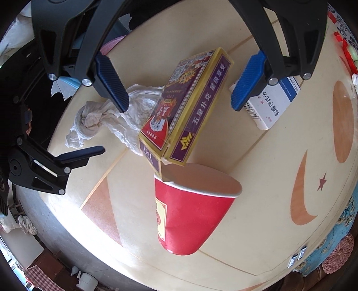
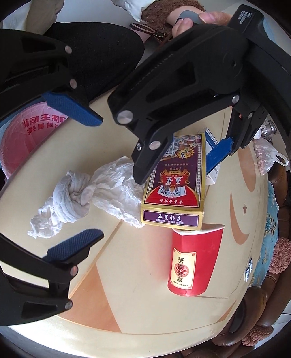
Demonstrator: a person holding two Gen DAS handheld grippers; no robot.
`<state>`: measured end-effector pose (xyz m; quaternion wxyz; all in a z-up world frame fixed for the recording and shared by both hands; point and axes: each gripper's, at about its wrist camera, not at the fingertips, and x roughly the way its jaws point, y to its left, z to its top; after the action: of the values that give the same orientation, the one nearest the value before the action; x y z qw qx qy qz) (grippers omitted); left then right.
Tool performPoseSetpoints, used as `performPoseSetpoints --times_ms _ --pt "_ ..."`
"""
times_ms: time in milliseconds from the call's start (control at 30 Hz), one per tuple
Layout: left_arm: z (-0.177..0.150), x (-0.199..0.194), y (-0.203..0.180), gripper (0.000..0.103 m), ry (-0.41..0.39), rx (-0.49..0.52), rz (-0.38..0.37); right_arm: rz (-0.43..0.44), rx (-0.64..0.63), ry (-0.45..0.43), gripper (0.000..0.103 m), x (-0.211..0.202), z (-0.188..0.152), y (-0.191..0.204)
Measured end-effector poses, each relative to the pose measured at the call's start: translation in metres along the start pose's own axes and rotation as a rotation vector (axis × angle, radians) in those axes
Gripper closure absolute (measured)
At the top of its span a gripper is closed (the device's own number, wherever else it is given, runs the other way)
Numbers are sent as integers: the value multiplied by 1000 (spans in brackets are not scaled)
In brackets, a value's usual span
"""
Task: Collect trash
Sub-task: 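Grasp the purple-gold card box with the left tool while the right tool grasps the white tissue, then carry the card box and tissue down over the pink bin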
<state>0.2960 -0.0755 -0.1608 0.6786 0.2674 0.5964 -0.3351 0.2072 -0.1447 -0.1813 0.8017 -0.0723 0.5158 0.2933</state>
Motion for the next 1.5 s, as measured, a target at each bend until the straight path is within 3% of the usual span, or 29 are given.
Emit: performPoseSetpoints --times_ms 100,333,433,567,667,800,1133,1500 --pt "-3 0 -6 13 -9 26 -20 -29 -22 -2 31 4 -2 4" --pt "-8 5 -21 45 27 66 -22 -98 16 -26 69 -1 -2 -5" --pt "-8 9 -22 59 44 47 -23 -57 58 -39 72 -3 -1 -13" --pt "-10 6 -17 77 43 -1 -36 -74 63 -29 75 -2 1 -11" --pt "-14 1 -13 78 27 -42 -11 -94 50 -26 77 -3 2 -8" --pt "-24 -5 -3 79 13 -126 -46 -114 53 -30 78 -8 2 -8" --pt "-53 -20 18 79 -16 -309 -25 -129 55 -28 79 -28 -2 6" --pt "-91 -59 3 79 -77 -303 8 -155 28 -78 80 -61 4 32"
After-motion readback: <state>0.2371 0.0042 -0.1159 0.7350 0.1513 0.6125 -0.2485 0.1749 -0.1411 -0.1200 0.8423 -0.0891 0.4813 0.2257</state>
